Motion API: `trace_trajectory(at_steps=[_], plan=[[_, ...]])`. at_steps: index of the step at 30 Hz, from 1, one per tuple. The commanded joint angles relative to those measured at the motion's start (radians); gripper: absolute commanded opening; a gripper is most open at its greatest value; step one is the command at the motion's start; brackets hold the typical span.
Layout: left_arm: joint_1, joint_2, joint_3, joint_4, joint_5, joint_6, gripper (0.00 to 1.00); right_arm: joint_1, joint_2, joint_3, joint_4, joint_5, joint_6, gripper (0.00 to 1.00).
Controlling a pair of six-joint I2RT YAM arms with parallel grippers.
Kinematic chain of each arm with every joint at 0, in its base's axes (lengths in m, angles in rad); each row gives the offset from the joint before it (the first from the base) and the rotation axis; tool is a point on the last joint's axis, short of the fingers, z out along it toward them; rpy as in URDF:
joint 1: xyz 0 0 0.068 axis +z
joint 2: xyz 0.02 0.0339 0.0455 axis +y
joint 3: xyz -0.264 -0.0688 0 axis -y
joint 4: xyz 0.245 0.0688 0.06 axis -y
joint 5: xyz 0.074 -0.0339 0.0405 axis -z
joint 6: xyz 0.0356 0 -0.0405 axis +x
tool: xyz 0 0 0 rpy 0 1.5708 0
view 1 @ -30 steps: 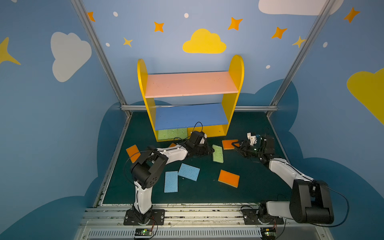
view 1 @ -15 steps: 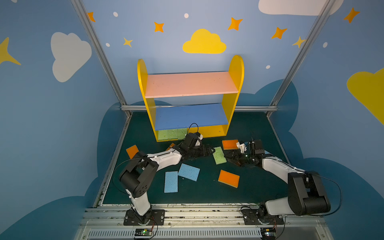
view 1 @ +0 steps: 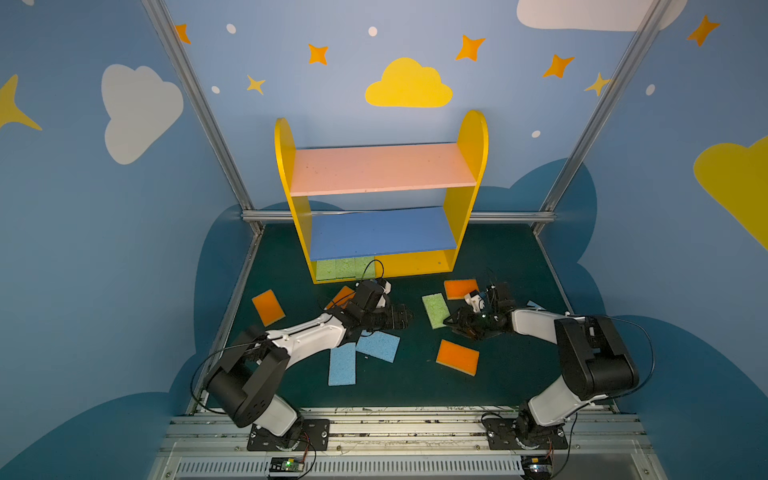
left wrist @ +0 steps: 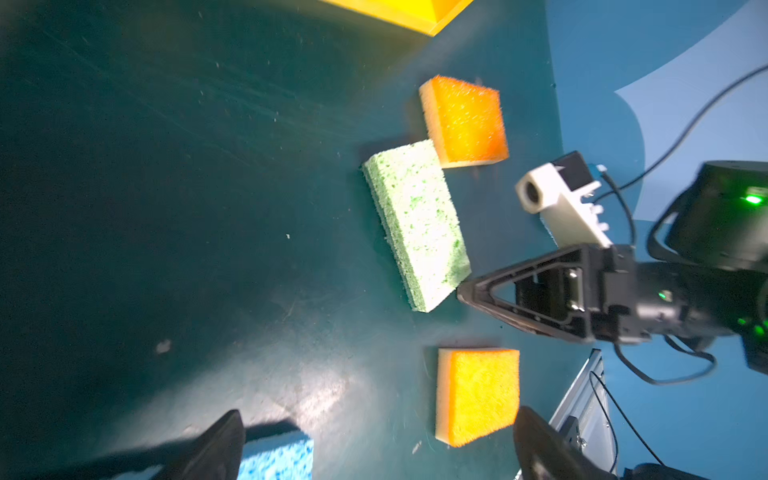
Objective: Place and organize the cleaning sponges onto the shelf
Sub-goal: 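Carry the green sponge toward the right gripper and set it down on the table, then grasp the green sponge on its edge with the right gripper while the left draws back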
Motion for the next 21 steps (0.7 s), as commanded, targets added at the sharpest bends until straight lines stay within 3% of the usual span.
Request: trace_trajectory(at_steps=[1,6,11,16,19,21], plan=[[0.001,-0.043,-0.029,-0.037,-0.033,0.026,0.99,0.002,0.041,0.023,-0.004,0.068,-0.001,0.53],[0.009,-0.092,-0.085,-0.042,-0.052,0.025,0.99,-0.002,0.091,0.044,-0.005,0.073,-0.009,0.49],[0.034,-0.117,-0.114,-0.043,-0.052,0.023,0.99,0.006,0.113,0.046,0.021,0.065,0.001,0.34],[0.053,-0.126,-0.109,-0.058,-0.039,0.031,1.0,0.006,0.129,0.048,0.037,0.063,0.011,0.28],[0.058,-0.14,-0.118,-0.065,-0.042,0.035,0.99,0.006,0.13,0.05,0.039,0.055,0.015,0.27],[0.061,-0.146,-0.125,-0.071,-0.042,0.037,1.0,0.006,0.117,0.053,0.02,0.06,0.004,0.32]])
